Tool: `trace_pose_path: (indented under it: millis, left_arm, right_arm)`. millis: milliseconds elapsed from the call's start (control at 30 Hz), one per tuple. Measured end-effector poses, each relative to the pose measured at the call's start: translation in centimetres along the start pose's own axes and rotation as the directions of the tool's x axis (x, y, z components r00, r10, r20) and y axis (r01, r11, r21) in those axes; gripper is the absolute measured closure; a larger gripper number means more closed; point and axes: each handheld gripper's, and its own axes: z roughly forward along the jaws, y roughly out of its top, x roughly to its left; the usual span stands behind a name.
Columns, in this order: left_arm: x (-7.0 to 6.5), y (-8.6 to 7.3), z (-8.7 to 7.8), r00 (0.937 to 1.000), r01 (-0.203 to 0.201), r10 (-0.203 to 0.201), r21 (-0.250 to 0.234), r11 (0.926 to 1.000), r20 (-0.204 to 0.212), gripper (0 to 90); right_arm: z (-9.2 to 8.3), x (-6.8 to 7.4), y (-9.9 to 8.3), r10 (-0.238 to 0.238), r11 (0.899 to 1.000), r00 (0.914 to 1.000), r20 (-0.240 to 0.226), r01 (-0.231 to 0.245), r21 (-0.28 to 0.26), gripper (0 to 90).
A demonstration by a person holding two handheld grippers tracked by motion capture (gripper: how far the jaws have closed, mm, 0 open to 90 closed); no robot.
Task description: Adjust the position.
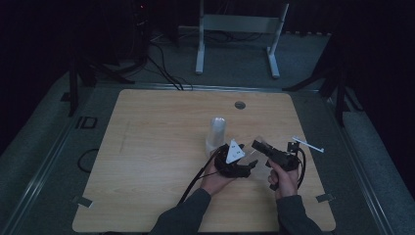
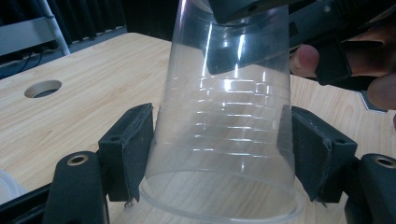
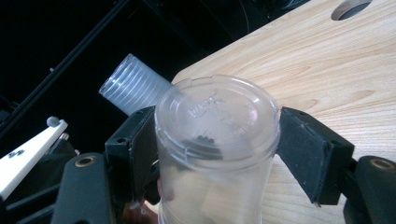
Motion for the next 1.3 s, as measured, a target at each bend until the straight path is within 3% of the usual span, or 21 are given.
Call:
trace_pose_path:
  millis: [367, 667, 1067, 1300]
  left_arm:
    - [0.6, 0.1, -0.5, 1.0000, -0.002, 0.002, 0.017, 0.9999, -0.005, 28.4]
    - [0.8, 0.3, -1.0, 0.9996, -0.014, 0.014, 0.025, 0.9996, -0.023, 28.5]
    - [1.3, 0.4, -1.6, 0.9997, -0.012, 0.012, 0.038, 0.9992, -0.019, 28.9]
    - [1.6, 0.6, -1.9, 0.9998, -0.018, 0.018, 0.048, 0.9987, -0.007, 29.0]
  right_arm:
    - [-0.5, 0.2, -0.2, -0.056, 0.998, 0.9984, -0.012, 0.056, 0.030, 29.5]
    - [-1.3, -0.1, -0.3, -0.067, 0.997, 0.9976, -0.017, 0.067, 0.032, 29.9]
    - [-2.1, -0.4, 0.0, -0.115, 0.992, 0.9933, 0.012, 0.114, 0.058, 33.4]
    - [-2.2, 0.0, 0.3, -0.212, 0.971, 0.9763, 0.045, 0.205, 0.124, 33.4]
